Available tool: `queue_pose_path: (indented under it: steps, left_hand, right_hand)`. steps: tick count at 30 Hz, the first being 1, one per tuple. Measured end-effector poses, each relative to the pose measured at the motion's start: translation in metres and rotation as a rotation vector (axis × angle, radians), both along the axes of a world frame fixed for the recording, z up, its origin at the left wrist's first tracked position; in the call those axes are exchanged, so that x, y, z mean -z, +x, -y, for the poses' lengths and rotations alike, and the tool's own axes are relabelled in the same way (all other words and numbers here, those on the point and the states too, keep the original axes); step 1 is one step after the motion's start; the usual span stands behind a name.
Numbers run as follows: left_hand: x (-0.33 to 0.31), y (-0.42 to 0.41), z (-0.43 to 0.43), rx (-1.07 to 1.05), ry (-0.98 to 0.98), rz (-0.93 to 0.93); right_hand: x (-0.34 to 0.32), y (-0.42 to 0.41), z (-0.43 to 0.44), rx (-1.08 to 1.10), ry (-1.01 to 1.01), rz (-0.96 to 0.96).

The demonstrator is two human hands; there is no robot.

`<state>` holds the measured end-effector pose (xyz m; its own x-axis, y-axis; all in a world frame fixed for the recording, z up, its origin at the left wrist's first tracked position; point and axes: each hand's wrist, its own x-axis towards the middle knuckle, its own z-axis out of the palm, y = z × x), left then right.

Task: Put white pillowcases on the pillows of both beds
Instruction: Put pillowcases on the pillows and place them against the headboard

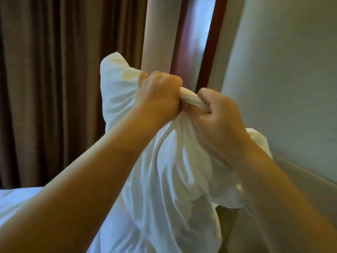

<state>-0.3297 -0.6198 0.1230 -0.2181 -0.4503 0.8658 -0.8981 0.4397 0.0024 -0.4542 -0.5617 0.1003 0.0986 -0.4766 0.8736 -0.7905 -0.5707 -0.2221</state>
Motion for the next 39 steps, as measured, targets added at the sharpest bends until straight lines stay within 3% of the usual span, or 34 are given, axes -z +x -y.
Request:
queue_pose_path:
  steps: [4, 10, 14, 17, 20, 26, 31, 34, 39]
  left_hand:
    - [-0.022, -0.06, -0.052, 0.178, -0.032, -0.059]
    - [-0.015, -0.169, -0.093, 0.365, 0.142, 0.004]
    - [-0.001, -0.232, -0.12, 0.528, 0.205, 0.037]
    - [0.008, -0.265, -0.136, 0.654, 0.174, 0.05]
    - [0.015, -0.287, -0.142, 0.747, 0.097, 0.044]
    - [0.027, -0.3, -0.131, 0.891, -0.054, 0.015]
    - [0.049, -0.287, -0.107, 0.89, -0.214, -0.082]
    - [0.065, -0.28, -0.097, 0.898, -0.177, -0.108]
    - [0.109, -0.288, -0.082, 0.781, 0.127, 0.129]
  right_hand:
    - [-0.034, -0.059, -0.068, 0.228, -0.066, -0.181]
    - [-0.024, -0.14, -0.142, 0.594, -0.049, -0.301]
    - [-0.005, -0.184, -0.18, 0.697, 0.0, -0.156]
    - [0.007, -0.204, -0.2, 0.753, 0.002, -0.021]
    - [0.016, -0.219, -0.211, 0.821, -0.019, -0.007]
    - [0.031, -0.228, -0.209, 0.833, -0.047, 0.059]
    - [0.045, -0.214, -0.19, 0.737, -0.002, 0.107]
    - [0.055, -0.208, -0.18, 0.694, 0.079, 0.125]
    - [0.094, -0.216, -0.164, 0.643, 0.303, 0.211]
